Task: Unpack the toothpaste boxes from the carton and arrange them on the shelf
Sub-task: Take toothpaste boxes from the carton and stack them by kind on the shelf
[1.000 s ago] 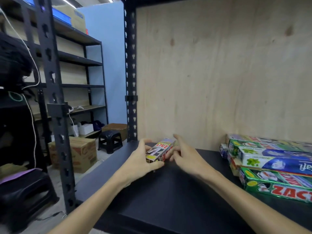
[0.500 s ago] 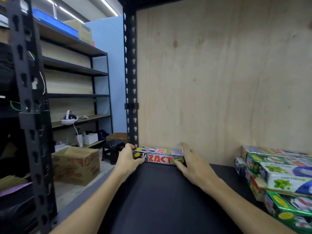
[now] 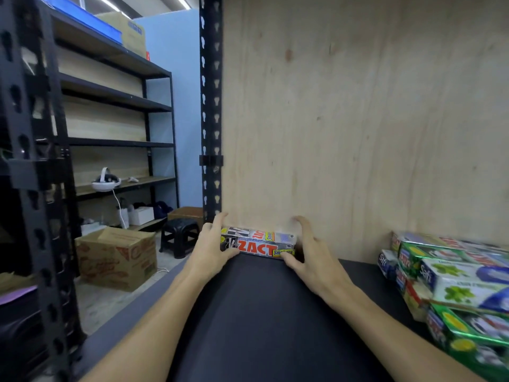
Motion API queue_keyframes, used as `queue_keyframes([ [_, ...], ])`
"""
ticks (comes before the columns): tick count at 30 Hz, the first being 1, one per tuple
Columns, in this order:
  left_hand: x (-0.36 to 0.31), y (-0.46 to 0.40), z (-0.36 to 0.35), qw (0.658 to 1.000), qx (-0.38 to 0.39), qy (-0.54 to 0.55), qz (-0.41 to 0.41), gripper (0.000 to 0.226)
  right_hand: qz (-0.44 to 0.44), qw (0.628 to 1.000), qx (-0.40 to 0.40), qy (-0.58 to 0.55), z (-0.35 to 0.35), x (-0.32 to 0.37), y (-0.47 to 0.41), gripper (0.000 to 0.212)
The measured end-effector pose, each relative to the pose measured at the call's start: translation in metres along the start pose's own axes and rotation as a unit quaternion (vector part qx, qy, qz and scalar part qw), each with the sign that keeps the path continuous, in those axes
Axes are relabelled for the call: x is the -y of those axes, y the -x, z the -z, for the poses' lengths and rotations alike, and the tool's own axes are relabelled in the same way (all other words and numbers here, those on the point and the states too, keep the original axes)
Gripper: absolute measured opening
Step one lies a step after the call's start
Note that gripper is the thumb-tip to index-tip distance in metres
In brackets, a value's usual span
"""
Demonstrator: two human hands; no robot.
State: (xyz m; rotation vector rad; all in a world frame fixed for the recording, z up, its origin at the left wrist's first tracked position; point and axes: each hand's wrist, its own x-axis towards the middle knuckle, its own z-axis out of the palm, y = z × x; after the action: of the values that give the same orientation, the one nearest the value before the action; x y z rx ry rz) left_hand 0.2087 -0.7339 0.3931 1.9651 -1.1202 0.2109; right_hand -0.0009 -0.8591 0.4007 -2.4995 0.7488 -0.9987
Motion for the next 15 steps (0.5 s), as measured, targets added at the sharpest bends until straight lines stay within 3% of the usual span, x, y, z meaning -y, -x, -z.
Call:
queue_keyframes([
  [3, -0.016, 0.012, 0.001, 0.984, -0.054, -0.146, -0.085, 0.08, -0.022, 0.998, -0.041, 0.043, 0.009, 0.006, 0.017, 0.062],
  [5, -0.025, 0.018, -0.001, 0.972, -0.06, -0.184, -0.132, 0.076, -0.035, 0.995, -0.061, 0.071, 0.017, 0.008, 0.027, 0.066],
  [10, -0.068, 0.047, -0.01, 0.989, -0.03, -0.029, -0.141, 0.059, -0.038, 0.994, -0.095, 0.039, 0.048, 0.017, 0.062, 0.071],
  [15, -0.129, 0.077, -0.027, 0.982, -0.051, 0.12, -0.139, 0.047, -0.029, 0.982, -0.177, 0.053, 0.093, 0.019, 0.091, 0.065],
])
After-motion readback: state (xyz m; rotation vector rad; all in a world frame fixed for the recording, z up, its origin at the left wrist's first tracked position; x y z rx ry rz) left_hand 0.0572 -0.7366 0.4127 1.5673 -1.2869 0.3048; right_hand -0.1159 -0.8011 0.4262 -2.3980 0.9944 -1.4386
